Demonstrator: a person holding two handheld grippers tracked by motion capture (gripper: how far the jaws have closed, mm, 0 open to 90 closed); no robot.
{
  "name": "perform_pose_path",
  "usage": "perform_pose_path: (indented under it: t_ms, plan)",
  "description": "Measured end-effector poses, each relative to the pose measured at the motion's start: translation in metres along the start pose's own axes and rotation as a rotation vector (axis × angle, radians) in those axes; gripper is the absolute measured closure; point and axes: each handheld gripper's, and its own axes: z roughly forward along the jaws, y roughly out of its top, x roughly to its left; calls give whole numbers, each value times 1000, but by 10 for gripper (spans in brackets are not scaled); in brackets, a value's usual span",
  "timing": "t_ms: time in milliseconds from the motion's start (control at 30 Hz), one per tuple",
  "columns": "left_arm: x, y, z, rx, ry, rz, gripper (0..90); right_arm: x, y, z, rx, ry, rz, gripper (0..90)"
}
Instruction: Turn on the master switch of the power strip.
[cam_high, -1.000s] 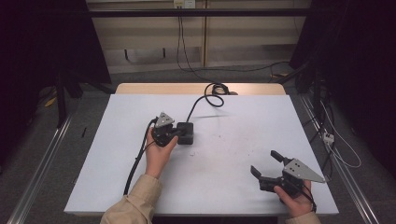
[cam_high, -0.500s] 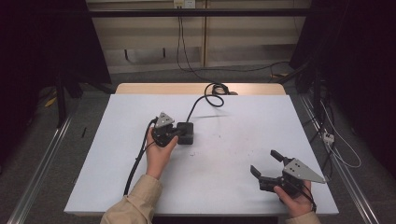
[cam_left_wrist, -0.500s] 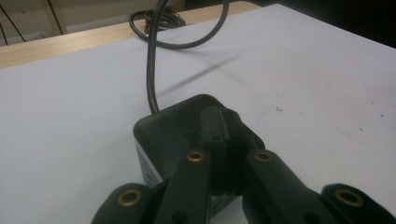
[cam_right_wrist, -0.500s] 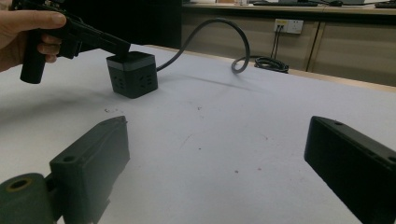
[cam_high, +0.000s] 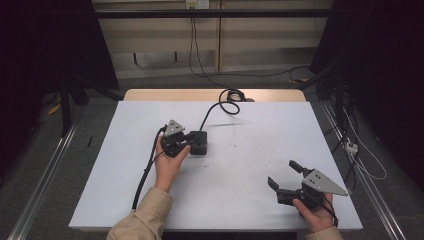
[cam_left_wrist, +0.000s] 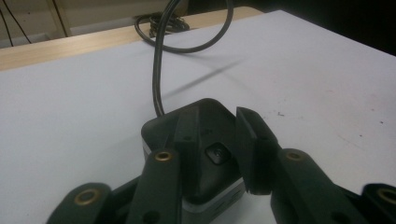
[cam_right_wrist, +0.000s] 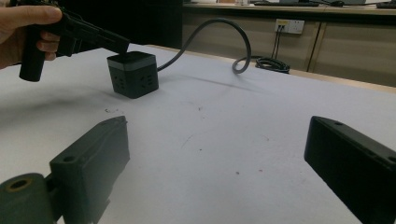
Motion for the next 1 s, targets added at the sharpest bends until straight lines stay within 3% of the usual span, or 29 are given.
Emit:
perform_pose_path:
  t_ms: [567,1000]
  plan:
    - [3,5,-28,3,-16,-59,279,2,1,2,5,9,-7,61]
    - [6,-5,-49,6,-31,-47,148,2,1,0,4,12,-3,61]
